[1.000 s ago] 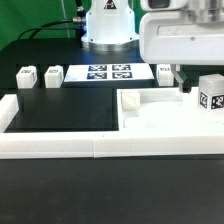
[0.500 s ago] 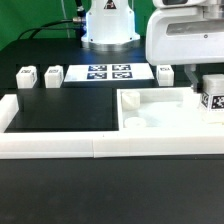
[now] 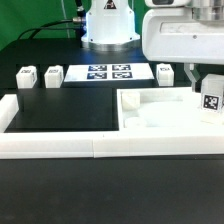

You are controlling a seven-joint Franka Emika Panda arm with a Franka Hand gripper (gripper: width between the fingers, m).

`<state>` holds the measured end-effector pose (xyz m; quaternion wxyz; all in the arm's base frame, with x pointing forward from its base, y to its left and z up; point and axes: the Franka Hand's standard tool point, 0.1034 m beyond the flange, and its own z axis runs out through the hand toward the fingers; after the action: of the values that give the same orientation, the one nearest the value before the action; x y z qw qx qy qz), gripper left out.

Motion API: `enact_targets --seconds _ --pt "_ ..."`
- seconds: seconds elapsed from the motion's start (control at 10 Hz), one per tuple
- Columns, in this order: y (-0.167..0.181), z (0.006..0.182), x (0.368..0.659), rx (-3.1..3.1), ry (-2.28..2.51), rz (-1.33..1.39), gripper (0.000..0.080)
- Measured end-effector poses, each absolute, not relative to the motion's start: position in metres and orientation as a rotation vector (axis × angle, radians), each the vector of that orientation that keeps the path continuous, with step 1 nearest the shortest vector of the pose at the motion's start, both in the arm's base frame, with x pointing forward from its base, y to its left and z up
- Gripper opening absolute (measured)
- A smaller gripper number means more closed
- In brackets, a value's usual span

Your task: Assemble square table

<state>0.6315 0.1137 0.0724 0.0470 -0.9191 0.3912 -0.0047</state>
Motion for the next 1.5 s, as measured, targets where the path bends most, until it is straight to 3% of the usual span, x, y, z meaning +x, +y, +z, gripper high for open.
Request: enact_targets --seconds 0.3,0.8,1.0,1.5 --pt "0.116 0.071 0.631 -2.228 1.977 0.104 0.0297" --pt "0.117 0.069 0.628 -2.015 2.15 0.136 0.0309" --pt "0.122 0.067 0.625 -2.244 1.919 0.112 0.0612" --pt "0.124 0.065 0.624 -2.657 1.257 0.039 0.0649"
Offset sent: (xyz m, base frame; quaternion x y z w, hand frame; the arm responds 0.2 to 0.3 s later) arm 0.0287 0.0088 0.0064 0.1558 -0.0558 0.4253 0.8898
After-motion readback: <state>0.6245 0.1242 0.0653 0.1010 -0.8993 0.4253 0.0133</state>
